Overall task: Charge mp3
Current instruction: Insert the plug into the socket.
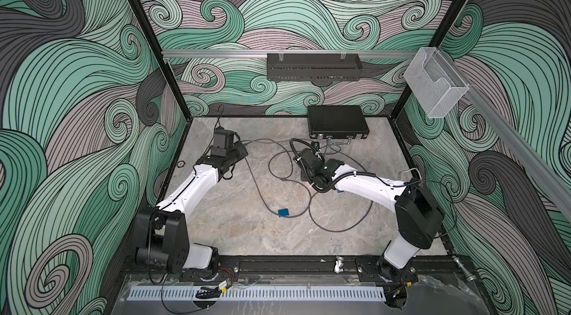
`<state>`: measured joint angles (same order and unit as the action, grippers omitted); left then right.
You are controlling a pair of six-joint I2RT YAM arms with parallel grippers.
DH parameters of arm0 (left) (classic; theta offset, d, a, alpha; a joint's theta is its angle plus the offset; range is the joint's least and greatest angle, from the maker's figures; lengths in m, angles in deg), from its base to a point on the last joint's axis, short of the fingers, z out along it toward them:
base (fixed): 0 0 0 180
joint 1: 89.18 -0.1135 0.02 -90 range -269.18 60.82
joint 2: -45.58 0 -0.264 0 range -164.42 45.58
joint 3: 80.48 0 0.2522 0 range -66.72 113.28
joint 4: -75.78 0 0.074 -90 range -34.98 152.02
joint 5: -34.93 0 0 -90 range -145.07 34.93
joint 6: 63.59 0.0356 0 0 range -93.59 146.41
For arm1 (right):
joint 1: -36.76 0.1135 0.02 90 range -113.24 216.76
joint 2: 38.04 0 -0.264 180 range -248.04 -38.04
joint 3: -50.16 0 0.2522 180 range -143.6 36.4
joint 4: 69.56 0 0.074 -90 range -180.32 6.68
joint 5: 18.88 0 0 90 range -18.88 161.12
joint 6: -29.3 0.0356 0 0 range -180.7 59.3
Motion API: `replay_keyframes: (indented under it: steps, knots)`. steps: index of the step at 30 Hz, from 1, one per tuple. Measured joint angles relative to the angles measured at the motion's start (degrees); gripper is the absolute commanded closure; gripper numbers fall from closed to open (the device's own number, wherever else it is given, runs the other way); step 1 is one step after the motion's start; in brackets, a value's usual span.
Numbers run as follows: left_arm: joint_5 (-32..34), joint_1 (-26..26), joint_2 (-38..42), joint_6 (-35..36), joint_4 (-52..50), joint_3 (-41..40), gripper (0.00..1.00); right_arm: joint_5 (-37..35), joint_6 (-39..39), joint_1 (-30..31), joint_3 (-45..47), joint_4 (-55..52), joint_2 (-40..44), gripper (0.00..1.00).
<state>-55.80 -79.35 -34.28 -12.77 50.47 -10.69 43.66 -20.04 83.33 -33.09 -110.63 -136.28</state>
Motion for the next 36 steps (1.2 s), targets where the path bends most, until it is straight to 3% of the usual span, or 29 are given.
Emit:
replay_keyframes:
  steps: [19,36]
  knots:
    - [-4.1,-0.3,-5.5,-2.1,0.0,2.2,0.87,-0.4,4.5,-2.1,-0.9,-0.1,-3.3,1.00]
    - [-5.2,-0.3,-5.6,-2.6,-0.3,2.9,0.87,-0.6,8.2,-2.6,-0.4,0.6,-4.8,1.00]
